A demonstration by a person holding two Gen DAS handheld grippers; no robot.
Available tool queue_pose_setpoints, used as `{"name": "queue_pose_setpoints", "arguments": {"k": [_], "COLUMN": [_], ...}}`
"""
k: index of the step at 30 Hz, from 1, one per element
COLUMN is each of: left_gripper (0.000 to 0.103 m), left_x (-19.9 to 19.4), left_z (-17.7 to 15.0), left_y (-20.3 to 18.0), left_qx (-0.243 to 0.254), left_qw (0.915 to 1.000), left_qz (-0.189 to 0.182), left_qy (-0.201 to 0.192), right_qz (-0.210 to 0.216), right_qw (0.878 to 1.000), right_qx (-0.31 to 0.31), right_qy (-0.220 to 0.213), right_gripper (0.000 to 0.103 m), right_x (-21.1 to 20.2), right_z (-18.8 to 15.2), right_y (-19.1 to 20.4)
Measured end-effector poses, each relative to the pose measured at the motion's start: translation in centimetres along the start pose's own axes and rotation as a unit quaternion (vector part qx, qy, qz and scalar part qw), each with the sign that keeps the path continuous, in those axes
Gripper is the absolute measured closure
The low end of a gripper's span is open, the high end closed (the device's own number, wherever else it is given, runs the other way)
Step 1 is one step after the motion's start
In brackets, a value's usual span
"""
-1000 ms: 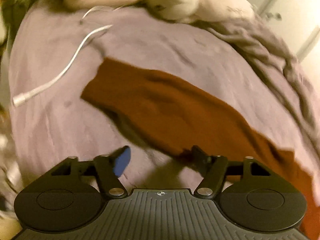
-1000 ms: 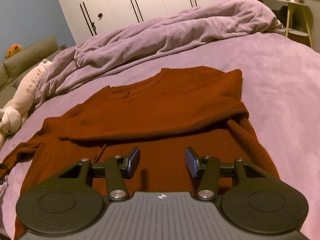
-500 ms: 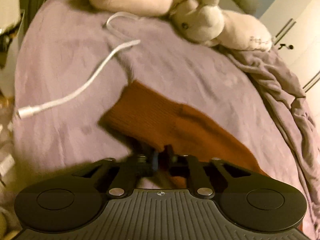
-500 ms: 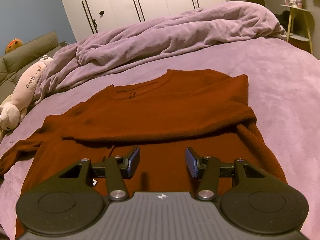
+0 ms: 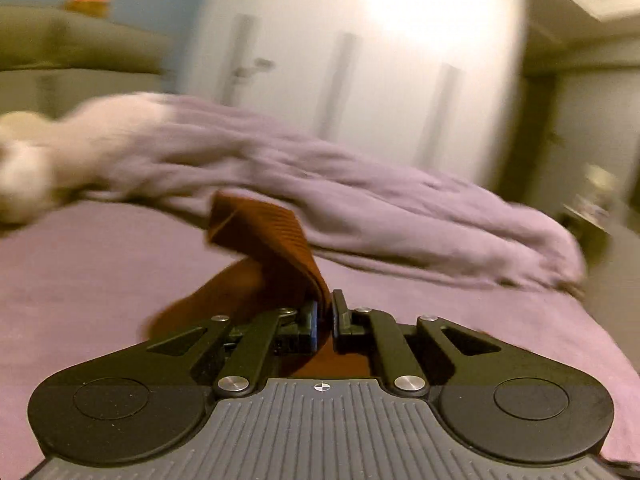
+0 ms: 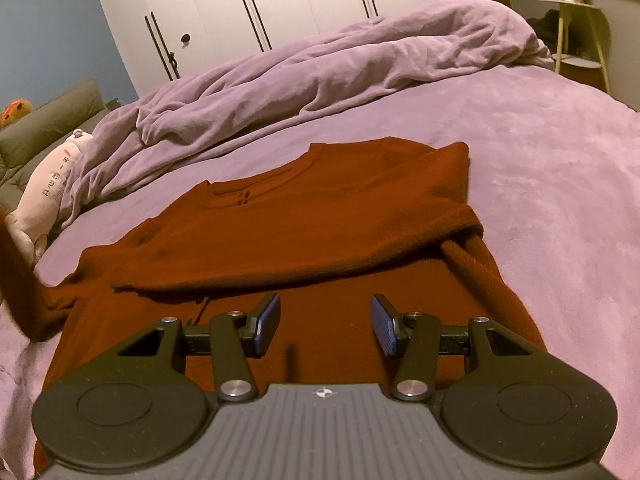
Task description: Fold small clothes
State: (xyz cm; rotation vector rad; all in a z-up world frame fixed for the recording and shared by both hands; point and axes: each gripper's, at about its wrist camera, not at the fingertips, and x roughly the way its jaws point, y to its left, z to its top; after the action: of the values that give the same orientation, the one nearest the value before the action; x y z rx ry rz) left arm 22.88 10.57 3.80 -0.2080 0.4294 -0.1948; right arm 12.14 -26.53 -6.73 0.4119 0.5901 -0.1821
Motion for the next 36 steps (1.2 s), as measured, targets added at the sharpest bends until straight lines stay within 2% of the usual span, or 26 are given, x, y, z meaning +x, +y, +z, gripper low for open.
{"name": "queue_pose_setpoints", "arguments": {"k": [2,4,7,8,9,11,14,16,19,22,24,28,30,31,32,34,36], "left_gripper": [0.094,0.094,0.085,0.078,0.073,0.043,0.039,0.031,0.029,0.029,0.03,0.029,0.029,0.028,0.028,0.028,0.028], "left_x": [2.9,6.0,9.6,9.9,9.4,7.3,4.5,3.9,4.0,4.1,4.0,3.7,3.7,3.4,3.4,3.4,3.2], "left_z": [-1.9,-4.9,-9.5,-10.8,-11.5,-11.9,-10.9,-10.3,-10.5,-11.2,-11.7,-12.2,-12.3,-12.4,-12.3,-12.1,-11.8], "left_y": [-3.7,-7.1,-9.8,-10.1,-10.1,-9.7,-8.0,-6.3,-3.5,-1.2,-0.3,-0.3,-0.5,-0.3,-0.3,-0.1,0.2], "left_qx": [0.013,0.031,0.059,0.058,0.06,0.055,0.034,0.025,0.01,-0.026,-0.039,-0.014,-0.005,-0.003,-0.002,-0.007,-0.014], "left_qw": [0.9989,0.9959,0.9845,0.9815,0.9823,0.9829,0.9878,0.9913,0.9899,0.9848,0.9836,0.9855,0.9858,0.9858,0.9856,0.9857,0.9857], "left_qz": [-0.029,-0.035,-0.023,-0.024,-0.034,-0.057,-0.048,-0.011,0.038,0.061,0.063,0.065,0.065,0.065,0.065,0.063,0.064], "left_qy": [0.035,0.077,0.164,0.181,0.174,0.166,0.144,0.129,0.136,0.16,0.165,0.156,0.155,0.155,0.156,0.156,0.155], "right_qz": [0.004,0.004,0.004,0.004,0.006,0.008,0.023,0.046,0.098,0.147,0.153,0.162,0.163,0.161,0.158,0.166,0.167], "right_qw": [1.0,1.0,1.0,1.0,1.0,1.0,1.0,0.999,0.994,0.986,0.984,0.976,0.976,0.977,0.979,0.979,0.981], "right_qx": [0.0,0.003,0.004,0.003,0.001,-0.002,0.001,0.008,0.032,0.061,0.055,0.082,0.07,0.06,0.044,0.027,0.011], "right_qy": [-0.001,0.002,0.01,0.01,0.01,0.009,0.012,0.011,0.024,0.053,0.068,0.12,0.126,0.123,0.12,0.115,0.094], "right_gripper": [0.054,0.054,0.054,0.054,0.054,0.054,0.054,0.054,0.054,0.054,0.054,0.054,0.055,0.062,0.078,0.099,0.099], "right_x": [-0.2,-0.3,-0.2,-0.1,-0.2,-0.1,0.3,0.9,2.4,4.8,6.5,9.9,10.9,10.9,10.9,10.8,9.9], "right_z": [0.0,0.1,0.4,0.6,0.7,1.0,1.4,2.1,3.1,4.1,4.7,4.7,4.4,4.2,4.1,4.2,4.7], "right_y": [-0.1,-0.5,-1.1,-1.2,-1.4,-1.7,-1.5,-0.7,1.0,2.6,3.7,4.4,5.1,5.6,6.1,6.5,6.8]}}
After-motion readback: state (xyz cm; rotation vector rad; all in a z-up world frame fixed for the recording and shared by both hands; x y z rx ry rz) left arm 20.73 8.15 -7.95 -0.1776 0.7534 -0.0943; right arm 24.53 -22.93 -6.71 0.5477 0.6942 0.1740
